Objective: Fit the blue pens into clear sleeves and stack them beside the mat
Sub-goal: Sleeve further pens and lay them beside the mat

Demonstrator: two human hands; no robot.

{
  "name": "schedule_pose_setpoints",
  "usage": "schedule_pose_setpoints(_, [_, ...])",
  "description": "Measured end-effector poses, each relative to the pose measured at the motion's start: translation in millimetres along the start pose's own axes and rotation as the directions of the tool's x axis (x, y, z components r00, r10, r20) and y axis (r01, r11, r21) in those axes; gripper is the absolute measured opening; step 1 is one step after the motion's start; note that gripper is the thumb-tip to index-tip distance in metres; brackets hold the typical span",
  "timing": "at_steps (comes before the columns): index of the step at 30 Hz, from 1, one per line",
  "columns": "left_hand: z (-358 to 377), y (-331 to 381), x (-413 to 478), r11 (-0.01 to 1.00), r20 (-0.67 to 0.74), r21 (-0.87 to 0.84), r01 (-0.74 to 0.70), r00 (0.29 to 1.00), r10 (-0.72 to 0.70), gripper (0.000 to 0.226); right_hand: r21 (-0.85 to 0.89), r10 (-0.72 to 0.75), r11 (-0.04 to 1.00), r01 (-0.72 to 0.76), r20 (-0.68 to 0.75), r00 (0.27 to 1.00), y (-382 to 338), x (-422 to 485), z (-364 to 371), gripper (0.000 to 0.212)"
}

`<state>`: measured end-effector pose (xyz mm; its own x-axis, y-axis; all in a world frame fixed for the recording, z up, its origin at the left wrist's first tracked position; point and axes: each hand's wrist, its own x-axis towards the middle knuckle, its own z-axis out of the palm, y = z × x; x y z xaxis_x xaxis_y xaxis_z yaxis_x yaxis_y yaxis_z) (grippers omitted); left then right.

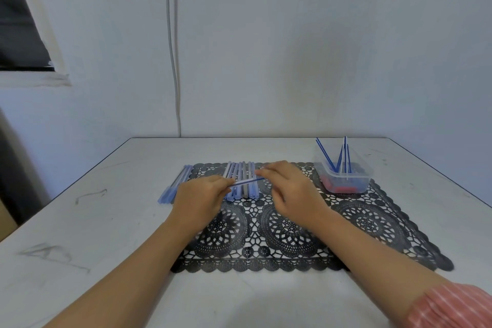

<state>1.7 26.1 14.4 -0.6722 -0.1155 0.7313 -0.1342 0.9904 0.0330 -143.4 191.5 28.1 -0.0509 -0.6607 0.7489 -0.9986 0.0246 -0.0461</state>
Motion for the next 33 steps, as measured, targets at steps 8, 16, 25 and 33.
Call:
schedule_pose_setpoints(8, [-1,2,0,1.000,0.007,0.019,-0.011,1.000,0.011,0.028,-0.086,-0.104,0.988,0.126,0.231,0.968,-8,-1,8,0.045])
schedule_pose_setpoints(16, [1,0,0,1.000,0.005,0.027,-0.005,1.000,0.004,0.030,-0.183,-0.106,0.973,0.143,0.199,0.974,-4,1,6,0.040])
schedule_pose_setpoints(25, [3,-1,0,0.999,0.028,0.042,0.006,1.000,-0.007,0.026,-0.329,-0.127,0.927,0.179,0.173,0.977,6,-1,10,0.044])
schedule_pose_setpoints(33, [3,-1,0,0.999,0.023,0.046,0.003,1.000,-0.004,0.025,-0.378,-0.054,0.915,0.140,0.230,0.972,6,-1,8,0.058])
